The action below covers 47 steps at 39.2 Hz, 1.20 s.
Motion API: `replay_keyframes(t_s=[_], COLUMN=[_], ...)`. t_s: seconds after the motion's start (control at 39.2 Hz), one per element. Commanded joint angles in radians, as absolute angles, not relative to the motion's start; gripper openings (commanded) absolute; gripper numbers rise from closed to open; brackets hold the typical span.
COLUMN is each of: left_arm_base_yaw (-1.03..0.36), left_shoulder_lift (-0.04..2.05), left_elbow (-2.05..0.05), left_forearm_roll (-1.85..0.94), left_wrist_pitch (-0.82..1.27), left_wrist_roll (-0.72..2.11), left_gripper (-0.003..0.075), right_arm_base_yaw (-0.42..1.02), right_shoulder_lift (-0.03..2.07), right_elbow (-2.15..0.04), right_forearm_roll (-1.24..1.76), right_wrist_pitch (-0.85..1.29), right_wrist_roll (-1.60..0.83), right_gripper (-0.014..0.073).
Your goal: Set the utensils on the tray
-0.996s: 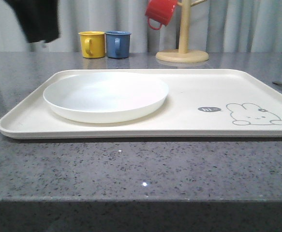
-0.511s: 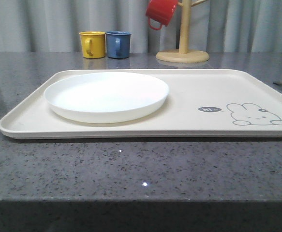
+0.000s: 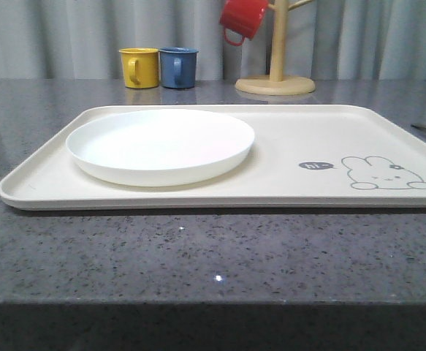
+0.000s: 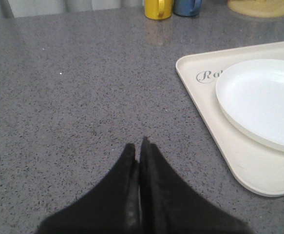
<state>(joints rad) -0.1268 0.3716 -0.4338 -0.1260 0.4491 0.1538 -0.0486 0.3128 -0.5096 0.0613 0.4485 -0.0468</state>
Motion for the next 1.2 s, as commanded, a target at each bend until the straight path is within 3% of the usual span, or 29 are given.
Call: replay_keyframes(t_s=[0.0, 0.66, 0.84, 1.17], left_arm_base_yaw=[-0.133, -0.133, -0.133, -0.133], left_shoulder_lift=[0.321, 0.295, 0.295, 0.295], left_elbow=[-0.432, -0.423, -0.423, -0.423], left_forearm_roll=[-0.139, -0.139, -0.139, -0.139], left_wrist_pitch=[0.336, 0.333, 0.333, 0.333], left_wrist_roll=[0.144, 0.144, 0.144, 0.144], left_gripper=[-0.0018, -0.0018, -0.0018, -0.0018], right_arm_base_yaw=[-0.050, -0.050, -0.050, -0.050], right_shoulder_lift=[0.330, 0.349, 0.576, 1.073], right_elbow=[-0.548, -0.552, -0.643, -0.998], right_forearm_roll=[0.061, 0.075, 0.075, 0.076], right_wrist_pitch=[0.371, 0.349, 0.400, 0.715], right_wrist_roll=[-0.052, -0.052, -0.052, -0.052], right_gripper=[0.0642, 0.0642, 0.0642, 0.0642])
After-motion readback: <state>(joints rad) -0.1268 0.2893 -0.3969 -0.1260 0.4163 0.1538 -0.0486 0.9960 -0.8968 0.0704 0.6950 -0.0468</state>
